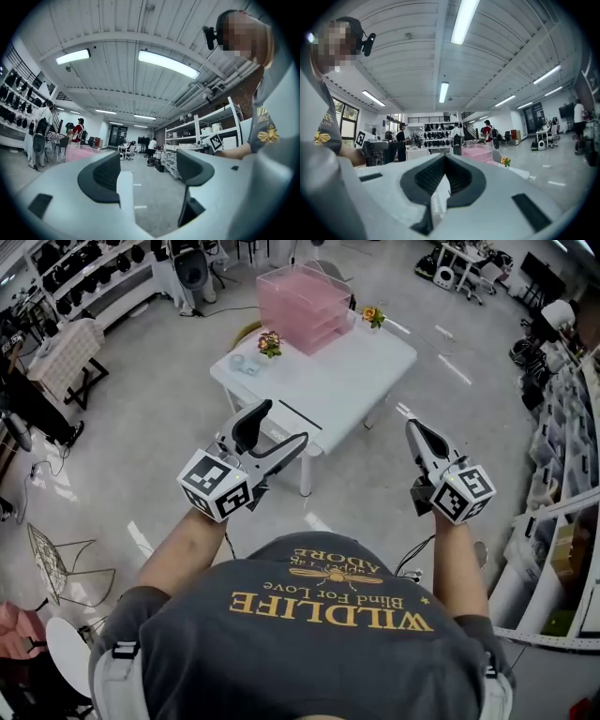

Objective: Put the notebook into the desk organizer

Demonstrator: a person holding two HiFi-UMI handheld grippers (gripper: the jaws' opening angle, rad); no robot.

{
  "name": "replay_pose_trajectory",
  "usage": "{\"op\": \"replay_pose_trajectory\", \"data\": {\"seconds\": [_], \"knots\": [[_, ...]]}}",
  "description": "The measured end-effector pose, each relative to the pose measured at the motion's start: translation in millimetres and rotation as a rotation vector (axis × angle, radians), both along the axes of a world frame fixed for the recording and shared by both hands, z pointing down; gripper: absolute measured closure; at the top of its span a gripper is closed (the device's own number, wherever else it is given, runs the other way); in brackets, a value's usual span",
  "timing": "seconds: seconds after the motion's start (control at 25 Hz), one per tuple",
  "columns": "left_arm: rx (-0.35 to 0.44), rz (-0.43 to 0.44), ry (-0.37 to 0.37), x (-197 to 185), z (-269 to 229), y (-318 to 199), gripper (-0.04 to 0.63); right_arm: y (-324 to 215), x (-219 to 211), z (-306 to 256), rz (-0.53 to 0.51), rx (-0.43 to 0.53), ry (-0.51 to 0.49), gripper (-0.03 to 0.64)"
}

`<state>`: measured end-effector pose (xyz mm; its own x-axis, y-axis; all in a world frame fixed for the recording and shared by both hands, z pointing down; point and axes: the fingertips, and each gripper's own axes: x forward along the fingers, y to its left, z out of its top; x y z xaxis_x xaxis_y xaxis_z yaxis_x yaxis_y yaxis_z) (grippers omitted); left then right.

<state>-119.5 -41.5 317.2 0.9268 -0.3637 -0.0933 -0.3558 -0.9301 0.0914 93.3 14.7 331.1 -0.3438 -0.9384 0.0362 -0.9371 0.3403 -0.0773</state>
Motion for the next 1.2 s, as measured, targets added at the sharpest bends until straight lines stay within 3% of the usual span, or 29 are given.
{"op": "replay_pose_trajectory", "data": {"seconds": [0.28, 0.56, 1.04, 1.2], "knots": [[-0.026, 0.02, 0.006, 1, 6, -71, 0.218, -62, 7, 0, 0.029, -0.019, 0.015, 0.617], [-0.05, 0.01, -0.017, 38, 18, -105, 0.218, -99, 53, 10, 0.025, -0.028, -0.011, 0.617], [-0.088, -0.217, -0.038, 158, 30, -162, 0.218, -209, 178, 31, -0.22, -0.016, -0.038, 0.617], [-0.129, -0.251, -0.047, 181, 35, -176, 0.219, -237, 198, 37, -0.26, -0.029, -0.07, 0.617]]}}
